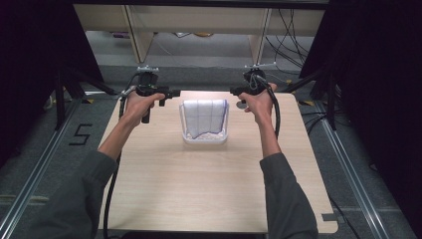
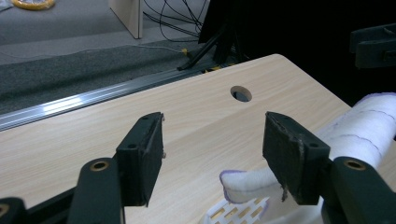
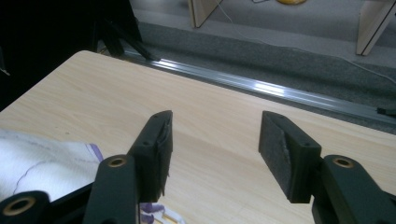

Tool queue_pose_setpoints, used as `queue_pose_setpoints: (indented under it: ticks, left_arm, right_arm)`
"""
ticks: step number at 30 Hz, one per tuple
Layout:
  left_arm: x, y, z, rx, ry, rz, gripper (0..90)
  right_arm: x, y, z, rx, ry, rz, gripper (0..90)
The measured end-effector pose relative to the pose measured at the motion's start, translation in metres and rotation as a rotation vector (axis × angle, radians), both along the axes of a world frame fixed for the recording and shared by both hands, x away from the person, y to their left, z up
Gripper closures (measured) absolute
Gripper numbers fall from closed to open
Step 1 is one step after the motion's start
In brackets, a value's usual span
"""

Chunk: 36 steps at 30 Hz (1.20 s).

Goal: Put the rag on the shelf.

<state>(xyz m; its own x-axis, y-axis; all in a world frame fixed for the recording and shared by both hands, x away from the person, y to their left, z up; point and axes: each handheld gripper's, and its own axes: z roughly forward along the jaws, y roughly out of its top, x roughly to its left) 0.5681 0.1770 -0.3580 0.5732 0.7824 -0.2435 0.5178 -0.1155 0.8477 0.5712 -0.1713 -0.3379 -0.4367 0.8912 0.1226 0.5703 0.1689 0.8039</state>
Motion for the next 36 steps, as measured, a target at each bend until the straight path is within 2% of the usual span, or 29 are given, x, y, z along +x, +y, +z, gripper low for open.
queue_pose_setpoints:
  ticks: [5, 8, 12, 16, 18, 20, 25, 30, 35, 36]
  left_arm:
    - [-0.016, 0.004, 0.001, -0.004, -0.005, -0.02, 34.7]
    - [-0.028, 0.004, 0.001, 0.028, -0.017, -0.039, 33.0]
    - [-0.04, 0.003, -0.001, 0.038, -0.02, -0.057, 31.8]
    - [-0.053, 0.002, -0.004, 0.019, -0.004, -0.076, 29.6]
    - [-0.059, 0.001, -0.005, 0.022, -0.005, -0.093, 28.7]
    - [-0.067, -0.001, -0.006, 0.034, -0.021, -0.099, 28.3]
    - [-0.081, -0.002, -0.011, 0.025, -0.016, -0.135, 26.6]
    - [-0.095, 0.002, -0.014, 0.009, -0.031, -0.132, 26.1]
    - [-0.106, 0.005, -0.02, 0.011, -0.034, -0.139, 26.0]
    - [-0.108, 0.005, -0.021, 0.012, -0.034, -0.141, 26.0]
  right_arm:
    - [-0.014, -0.009, 0.004, 0.024, -0.023, 0.009, 43.3]
    - [-0.023, -0.012, 0.004, 0.031, -0.034, 0.017, 42.9]
    - [-0.037, -0.018, 0.006, 0.028, -0.047, 0.035, 41.6]
    - [-0.051, -0.02, 0.007, 0.043, -0.061, 0.05, 40.1]
    - [-0.056, -0.022, 0.006, 0.047, -0.07, 0.077, 39.9]
    - [-0.063, -0.023, 0.004, 0.064, -0.067, 0.075, 39.8]
    - [-0.075, -0.025, -0.002, 0.069, -0.082, 0.11, 39.1]
    - [-0.088, -0.024, -0.008, 0.073, -0.072, 0.113, 38.7]
    - [-0.096, -0.022, -0.015, 0.064, -0.103, 0.134, 38.6]
    - [-0.097, -0.022, -0.015, 0.06, -0.095, 0.141, 38.6]
